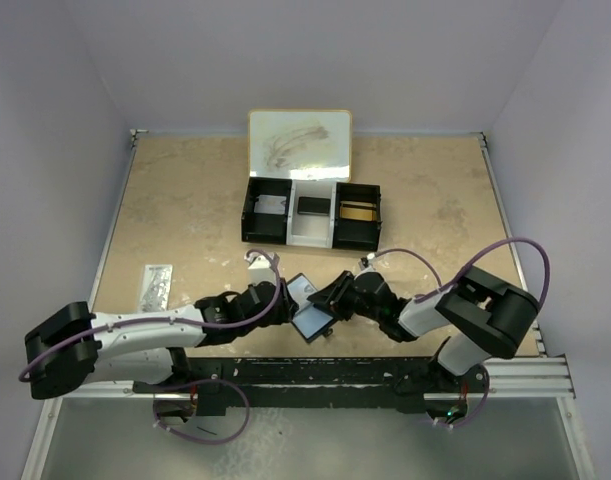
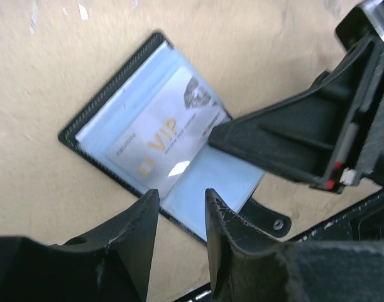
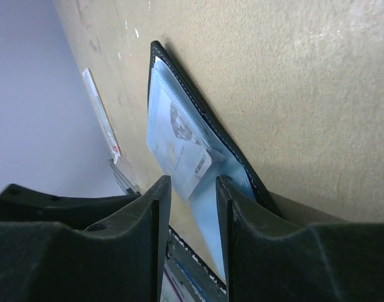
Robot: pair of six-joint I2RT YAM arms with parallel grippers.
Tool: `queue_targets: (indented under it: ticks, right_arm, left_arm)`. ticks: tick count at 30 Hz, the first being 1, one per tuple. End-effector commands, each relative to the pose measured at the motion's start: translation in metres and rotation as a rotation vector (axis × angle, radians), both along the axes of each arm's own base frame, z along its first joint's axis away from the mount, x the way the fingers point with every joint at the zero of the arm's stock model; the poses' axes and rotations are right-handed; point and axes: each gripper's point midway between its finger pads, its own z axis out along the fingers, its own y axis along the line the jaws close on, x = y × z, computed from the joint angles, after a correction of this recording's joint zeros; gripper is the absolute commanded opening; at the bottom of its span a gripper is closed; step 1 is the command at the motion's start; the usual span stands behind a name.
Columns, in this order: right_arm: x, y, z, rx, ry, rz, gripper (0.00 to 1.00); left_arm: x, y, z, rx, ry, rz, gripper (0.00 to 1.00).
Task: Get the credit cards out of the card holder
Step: Adjust the card holder at the center of the board.
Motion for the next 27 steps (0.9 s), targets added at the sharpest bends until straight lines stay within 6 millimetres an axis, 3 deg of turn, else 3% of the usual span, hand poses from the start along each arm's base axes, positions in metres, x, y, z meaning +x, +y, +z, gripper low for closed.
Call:
queue_targets:
  ticks: [1, 7, 11, 16, 23, 27]
  right_arm:
    - [-0.001, 0.001, -0.009, -0.012, -0.005, 0.018, 0.38]
    - [0.0, 0.003, -0.012, -0.006, -0.005, 0.015, 0.36]
    - [0.0, 0.004, -0.01, -0.001, -0.016, 0.023, 0.34]
    - [0.004, 0.01, -0.003, -0.011, -0.068, 0.057, 0.33]
    - [0.01, 0.022, 0.003, 0.003, -0.099, 0.088, 0.32]
    - [0.005, 0.025, -0.003, 0.025, -0.078, 0.107, 0.23]
  left_arm:
    - [0.033, 0.018, 0.033, 0.125, -0.15, 0.075, 0.34]
    - [0.066, 0.01, 0.025, 0.167, -0.127, 0.055, 0.32]
    - [0.075, 0.012, 0.012, 0.23, -0.119, 0.055, 0.31]
    - [0.065, 0.017, -0.018, 0.283, -0.056, 0.02, 0.23]
    - [0.052, 0.031, -0.035, 0.312, -0.017, 0.018, 0.18]
    - [0.05, 0.036, -0.038, 0.317, -0.01, 0.028, 0.16]
